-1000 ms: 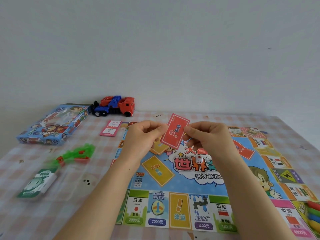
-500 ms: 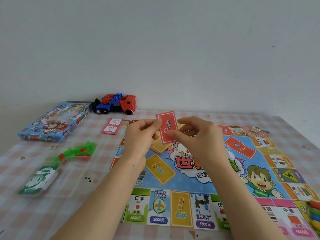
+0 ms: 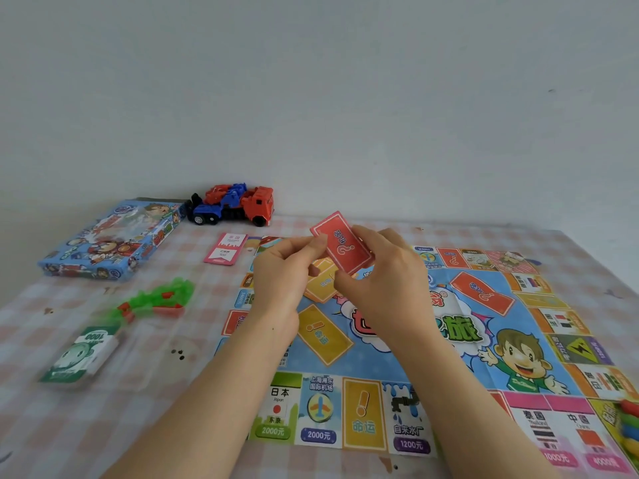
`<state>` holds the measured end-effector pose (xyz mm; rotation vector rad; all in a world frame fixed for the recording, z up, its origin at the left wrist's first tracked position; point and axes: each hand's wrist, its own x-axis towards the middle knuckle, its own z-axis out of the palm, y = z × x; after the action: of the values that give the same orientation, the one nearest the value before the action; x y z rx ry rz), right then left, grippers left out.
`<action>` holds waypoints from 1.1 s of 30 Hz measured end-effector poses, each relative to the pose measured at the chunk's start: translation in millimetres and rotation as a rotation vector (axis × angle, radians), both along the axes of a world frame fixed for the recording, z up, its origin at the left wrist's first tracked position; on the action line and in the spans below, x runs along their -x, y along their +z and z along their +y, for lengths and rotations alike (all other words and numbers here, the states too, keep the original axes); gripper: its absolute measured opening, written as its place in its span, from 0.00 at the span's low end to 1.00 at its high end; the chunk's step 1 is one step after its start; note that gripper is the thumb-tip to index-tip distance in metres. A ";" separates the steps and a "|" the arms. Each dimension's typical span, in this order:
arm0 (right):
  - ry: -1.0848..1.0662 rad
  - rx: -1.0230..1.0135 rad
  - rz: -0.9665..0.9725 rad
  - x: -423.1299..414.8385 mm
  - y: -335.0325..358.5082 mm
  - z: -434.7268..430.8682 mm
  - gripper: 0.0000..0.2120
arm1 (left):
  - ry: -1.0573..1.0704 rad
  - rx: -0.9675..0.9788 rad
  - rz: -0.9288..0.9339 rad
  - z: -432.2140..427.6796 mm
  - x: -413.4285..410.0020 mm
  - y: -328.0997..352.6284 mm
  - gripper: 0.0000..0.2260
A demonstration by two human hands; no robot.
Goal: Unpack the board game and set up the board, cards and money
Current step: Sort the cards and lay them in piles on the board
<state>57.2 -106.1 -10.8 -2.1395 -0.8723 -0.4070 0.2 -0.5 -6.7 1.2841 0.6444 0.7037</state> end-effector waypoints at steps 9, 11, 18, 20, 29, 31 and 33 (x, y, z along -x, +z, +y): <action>-0.068 -0.020 -0.095 -1.2 8.9 -4.1 0.25 | -0.012 0.112 -0.040 -9.8 4.9 7.1 0.03; -0.073 -0.005 -0.112 -3.5 14.1 -9.5 0.24 | -0.030 0.120 -0.054 -13.3 3.3 8.9 0.02; -0.135 0.014 -0.051 -21.7 34.1 -59.3 0.21 | -0.185 0.028 -0.034 -43.4 -19.7 25.1 0.05; -0.170 0.032 -0.022 -31.6 37.2 -78.5 0.19 | -0.205 -0.047 -0.001 -53.0 -29.1 28.3 0.06; -0.295 0.251 0.248 -73.1 15.7 -143.4 0.11 | -0.339 -0.956 0.274 -81.7 -72.5 15.5 0.11; -0.304 0.322 0.247 -76.8 9.5 -146.5 0.13 | -0.380 -1.031 0.332 -85.7 -76.9 9.1 0.13; -0.314 0.396 0.256 -80.1 6.9 -149.0 0.12 | -0.431 -1.063 0.379 -88.3 -80.2 4.4 0.14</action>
<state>137.4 -255.1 -3.9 -2.6360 -0.4999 -0.1111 80.5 -88.8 -2.3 2.4891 0.2323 0.4261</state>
